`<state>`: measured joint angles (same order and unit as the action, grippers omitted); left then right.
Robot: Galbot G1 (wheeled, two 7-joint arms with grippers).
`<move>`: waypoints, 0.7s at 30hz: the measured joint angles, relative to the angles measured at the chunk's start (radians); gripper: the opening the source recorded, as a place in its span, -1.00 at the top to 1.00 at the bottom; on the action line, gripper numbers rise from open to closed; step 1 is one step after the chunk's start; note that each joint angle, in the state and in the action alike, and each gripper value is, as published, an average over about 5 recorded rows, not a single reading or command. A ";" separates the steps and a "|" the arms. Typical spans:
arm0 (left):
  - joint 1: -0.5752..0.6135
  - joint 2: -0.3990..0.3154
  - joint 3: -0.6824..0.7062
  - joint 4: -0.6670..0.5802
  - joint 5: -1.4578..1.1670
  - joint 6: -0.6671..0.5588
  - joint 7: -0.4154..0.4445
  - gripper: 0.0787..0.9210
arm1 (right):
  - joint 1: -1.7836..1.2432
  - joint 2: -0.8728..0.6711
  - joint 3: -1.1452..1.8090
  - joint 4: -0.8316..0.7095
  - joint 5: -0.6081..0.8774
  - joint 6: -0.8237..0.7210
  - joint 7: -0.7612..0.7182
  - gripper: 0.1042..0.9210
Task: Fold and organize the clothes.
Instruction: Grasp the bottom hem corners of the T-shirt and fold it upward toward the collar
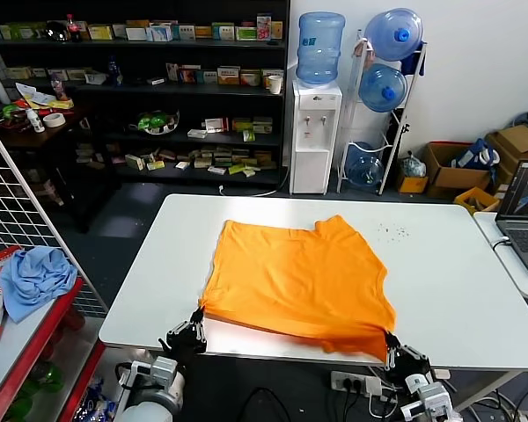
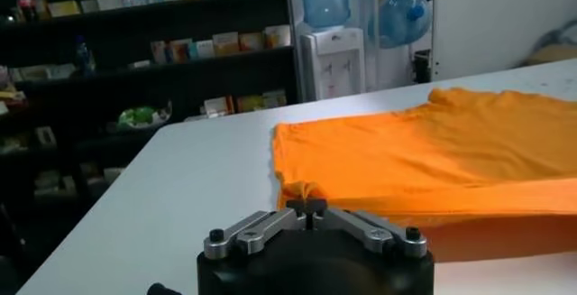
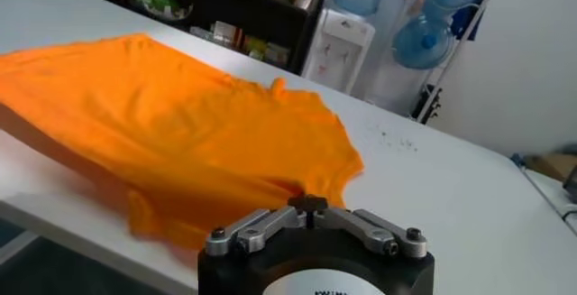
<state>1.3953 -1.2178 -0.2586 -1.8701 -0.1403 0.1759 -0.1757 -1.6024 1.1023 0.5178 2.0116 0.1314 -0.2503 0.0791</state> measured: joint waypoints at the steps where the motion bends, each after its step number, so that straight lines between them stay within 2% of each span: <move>1: -0.014 0.001 0.005 0.009 -0.001 -0.001 0.000 0.97 | 0.019 -0.004 -0.004 -0.016 0.006 0.008 -0.001 0.95; 21: -0.307 0.007 0.098 0.278 -0.037 0.003 0.003 0.97 | 0.379 -0.005 -0.129 -0.338 0.101 0.042 -0.021 0.93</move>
<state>1.0887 -1.2107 -0.1605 -1.5917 -0.1776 0.1784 -0.1729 -1.2230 1.0969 0.3891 1.6732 0.2325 -0.2087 0.0581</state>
